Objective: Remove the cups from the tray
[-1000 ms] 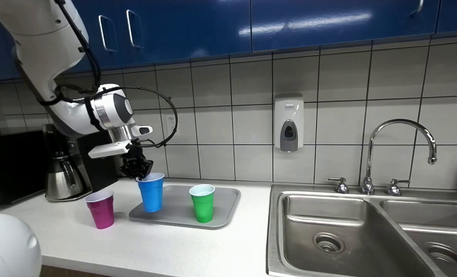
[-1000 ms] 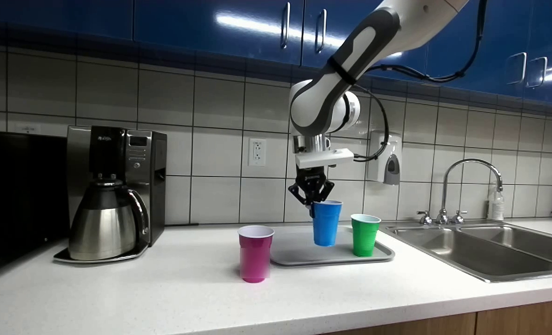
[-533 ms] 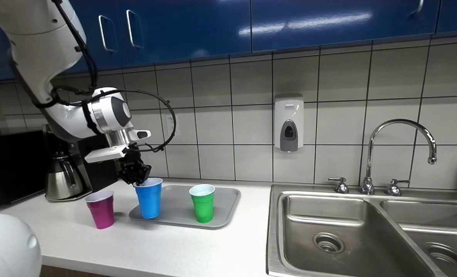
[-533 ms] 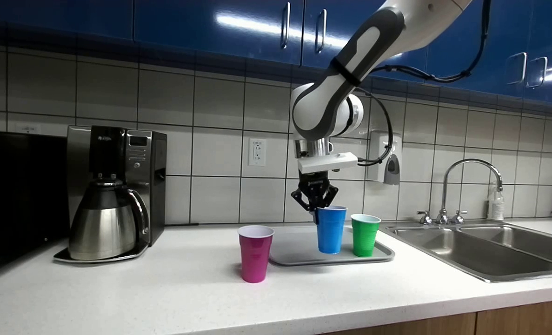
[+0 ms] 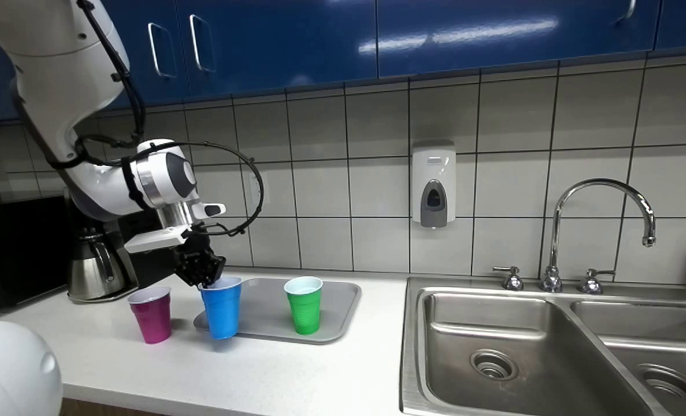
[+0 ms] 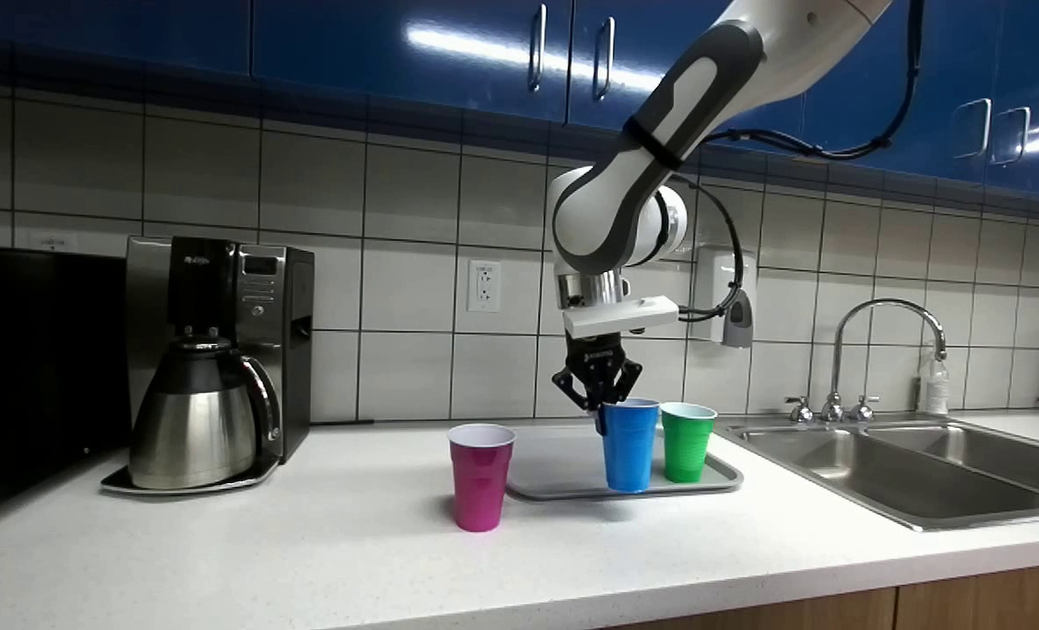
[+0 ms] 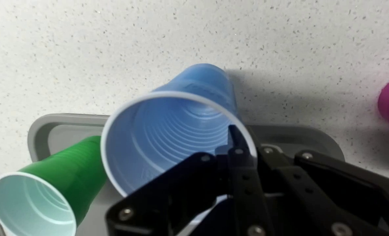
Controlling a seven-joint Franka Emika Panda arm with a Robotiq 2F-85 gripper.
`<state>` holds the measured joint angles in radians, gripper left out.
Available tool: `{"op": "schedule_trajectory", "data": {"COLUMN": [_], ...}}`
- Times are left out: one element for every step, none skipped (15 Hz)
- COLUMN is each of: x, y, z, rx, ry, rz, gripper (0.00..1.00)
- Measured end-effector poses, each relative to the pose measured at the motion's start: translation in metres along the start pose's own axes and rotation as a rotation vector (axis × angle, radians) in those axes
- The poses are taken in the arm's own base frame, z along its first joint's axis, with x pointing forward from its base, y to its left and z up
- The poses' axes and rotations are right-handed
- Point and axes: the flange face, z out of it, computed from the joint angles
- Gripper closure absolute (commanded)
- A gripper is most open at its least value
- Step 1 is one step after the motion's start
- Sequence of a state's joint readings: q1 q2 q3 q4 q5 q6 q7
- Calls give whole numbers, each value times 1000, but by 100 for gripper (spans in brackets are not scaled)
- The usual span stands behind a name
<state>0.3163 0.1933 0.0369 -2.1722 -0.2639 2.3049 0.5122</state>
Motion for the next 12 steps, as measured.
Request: {"op": "schedule_trajectory", "data": {"x": [-1, -1, -2, -2, -3, -3, -3, -3, -3, -3, -3, -3], "y": [0, -1, -1, -2, -2, -3, -4, -4, -5, -6, -7, -8], "z": [2, 5, 8, 11, 14, 18, 21, 24, 28, 31, 33, 36], "rx": [-1, -2, -4, -5, -6, -7, -8, -8, -7, -7, -5, -4], "ry": [-4, -8, -13, -18, -23, -27, -31, -34, -36, -38, -38, -39], "rz": [-1, -2, -3, -4, -5, -6, -6, -5, -4, -2, 0, 1], "gripper": [100, 100, 100, 100, 100, 100, 100, 100, 100, 100, 95, 72]}}
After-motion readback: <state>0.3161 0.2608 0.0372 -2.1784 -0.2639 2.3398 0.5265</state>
